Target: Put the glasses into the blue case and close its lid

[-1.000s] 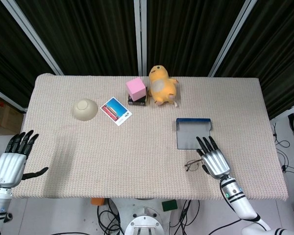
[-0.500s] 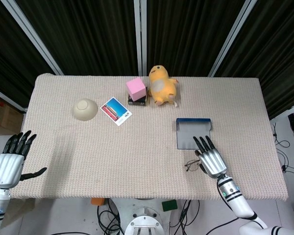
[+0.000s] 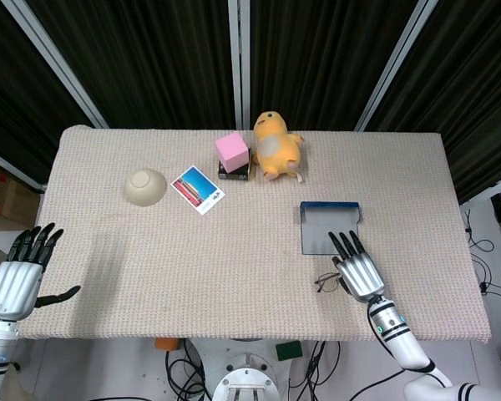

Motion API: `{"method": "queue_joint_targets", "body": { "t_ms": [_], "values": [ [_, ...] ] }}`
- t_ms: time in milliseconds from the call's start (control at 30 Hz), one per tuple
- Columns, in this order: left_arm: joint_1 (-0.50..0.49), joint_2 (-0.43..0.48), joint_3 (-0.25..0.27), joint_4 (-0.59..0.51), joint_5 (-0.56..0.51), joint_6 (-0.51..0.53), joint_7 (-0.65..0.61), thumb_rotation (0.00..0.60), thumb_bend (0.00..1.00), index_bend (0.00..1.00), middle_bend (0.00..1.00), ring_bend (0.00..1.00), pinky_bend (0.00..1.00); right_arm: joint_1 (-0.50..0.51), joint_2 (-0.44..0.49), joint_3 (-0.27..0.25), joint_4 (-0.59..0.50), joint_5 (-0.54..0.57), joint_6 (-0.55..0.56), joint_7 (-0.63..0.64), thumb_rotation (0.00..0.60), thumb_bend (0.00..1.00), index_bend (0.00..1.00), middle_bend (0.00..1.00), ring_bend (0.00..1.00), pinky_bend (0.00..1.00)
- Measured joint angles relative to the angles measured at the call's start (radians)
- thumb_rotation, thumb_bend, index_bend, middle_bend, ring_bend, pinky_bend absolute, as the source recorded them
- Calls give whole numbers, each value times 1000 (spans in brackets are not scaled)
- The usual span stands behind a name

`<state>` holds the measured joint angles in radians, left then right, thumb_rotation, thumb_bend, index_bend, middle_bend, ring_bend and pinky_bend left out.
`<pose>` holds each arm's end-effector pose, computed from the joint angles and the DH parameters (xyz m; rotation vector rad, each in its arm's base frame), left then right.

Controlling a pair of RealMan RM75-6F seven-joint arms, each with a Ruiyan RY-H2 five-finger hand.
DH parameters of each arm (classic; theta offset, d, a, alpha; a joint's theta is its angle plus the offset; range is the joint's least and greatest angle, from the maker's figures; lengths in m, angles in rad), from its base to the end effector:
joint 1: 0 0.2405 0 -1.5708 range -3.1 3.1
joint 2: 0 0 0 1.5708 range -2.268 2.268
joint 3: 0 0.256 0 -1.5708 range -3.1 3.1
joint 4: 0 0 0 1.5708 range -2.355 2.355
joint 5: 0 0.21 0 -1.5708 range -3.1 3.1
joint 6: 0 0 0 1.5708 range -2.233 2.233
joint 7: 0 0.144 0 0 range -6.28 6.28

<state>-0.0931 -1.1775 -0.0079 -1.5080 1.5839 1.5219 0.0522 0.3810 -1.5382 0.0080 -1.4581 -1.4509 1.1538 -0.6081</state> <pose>-0.3150 0.1756 0.1440 -1.4900 -0.7906 -0.8781 -0.2386 -0.2387 -0.0133 1.9249 -0.6037 0.6548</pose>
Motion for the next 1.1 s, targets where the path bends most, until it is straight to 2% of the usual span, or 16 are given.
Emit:
{"method": "queue_joint_targets", "body": {
  "t_ms": [200, 833, 1100],
  "values": [
    [-3, 0, 0, 1, -6, -9, 0, 424, 20, 55, 0, 0, 74, 4, -5, -1, 6, 1, -3, 4, 600, 443, 574, 0, 0, 0],
    [-3, 0, -1, 1, -7, -9, 2, 422, 20, 55, 0, 0, 74, 2, -30, -4, 43, -16, 21, 32, 600, 477, 682, 15, 0, 0],
    [-4, 2, 0, 0, -10, -14, 3, 422, 19, 55, 0, 0, 73, 12, -12, 22, 21, -20, 34, 54, 600, 489, 697, 0, 0, 0]
  ]
}}
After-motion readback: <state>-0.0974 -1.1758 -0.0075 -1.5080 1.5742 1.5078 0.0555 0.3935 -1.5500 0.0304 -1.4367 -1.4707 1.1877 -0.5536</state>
